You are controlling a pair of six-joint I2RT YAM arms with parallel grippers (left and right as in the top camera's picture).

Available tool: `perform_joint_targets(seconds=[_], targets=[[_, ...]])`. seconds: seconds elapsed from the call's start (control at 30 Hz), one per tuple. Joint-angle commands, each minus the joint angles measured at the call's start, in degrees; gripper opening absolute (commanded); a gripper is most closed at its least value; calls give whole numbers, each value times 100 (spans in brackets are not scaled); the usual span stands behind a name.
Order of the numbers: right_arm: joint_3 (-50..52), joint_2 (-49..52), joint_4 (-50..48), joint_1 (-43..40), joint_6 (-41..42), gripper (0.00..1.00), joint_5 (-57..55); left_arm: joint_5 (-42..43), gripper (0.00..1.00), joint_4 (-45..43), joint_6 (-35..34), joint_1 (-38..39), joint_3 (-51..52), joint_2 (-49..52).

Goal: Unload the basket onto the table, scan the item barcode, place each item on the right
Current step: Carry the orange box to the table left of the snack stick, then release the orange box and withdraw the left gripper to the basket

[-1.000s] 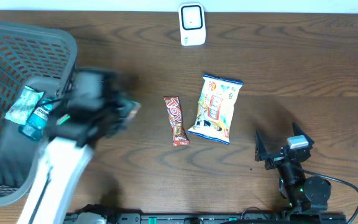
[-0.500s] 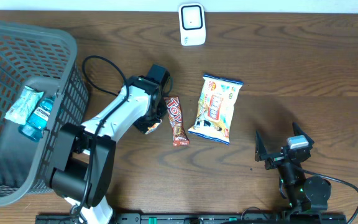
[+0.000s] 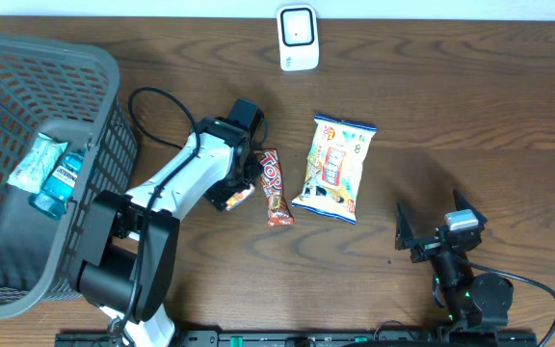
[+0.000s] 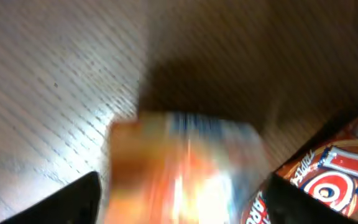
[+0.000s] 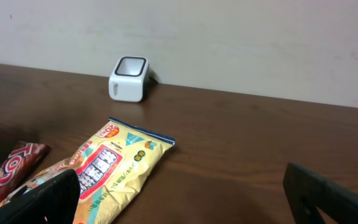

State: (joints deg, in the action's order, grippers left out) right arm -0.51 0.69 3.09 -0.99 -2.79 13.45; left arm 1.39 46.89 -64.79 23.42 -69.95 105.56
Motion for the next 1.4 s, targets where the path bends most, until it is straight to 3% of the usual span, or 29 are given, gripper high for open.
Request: perform_joint_targets(seconds=[0.0, 0.17, 0.4, 0.83, 0.97, 1.13, 1.23, 1.37], targets=[[20, -31, 9, 24, -7, 99, -2, 63, 95, -33, -66, 17, 9, -44], [20, -31, 9, 24, -7, 99, -2, 568, 100, -70, -66, 17, 9, -46], [20, -31, 9, 24, -7, 99, -2, 1115, 98, -76, 247, 17, -166, -243], [20, -31, 9, 24, -7, 99, -2, 1453, 98, -337, 1945, 17, -697, -2122], [20, -31, 7, 24, -7, 99, -2, 866, 98, -387, 2216, -26, -981, -2813], [20, -31, 9, 24, -7, 99, -2, -754, 98, -245, 2728, -332, -1432, -3515], [20, -31, 9, 24, -7, 99, -2, -1996, 98, 74, 2728, -979, -1753, -3781], [20, -31, 9, 24, -7, 99, -2, -2157, 98, 260, 2592, -2188, -2011, -3779]])
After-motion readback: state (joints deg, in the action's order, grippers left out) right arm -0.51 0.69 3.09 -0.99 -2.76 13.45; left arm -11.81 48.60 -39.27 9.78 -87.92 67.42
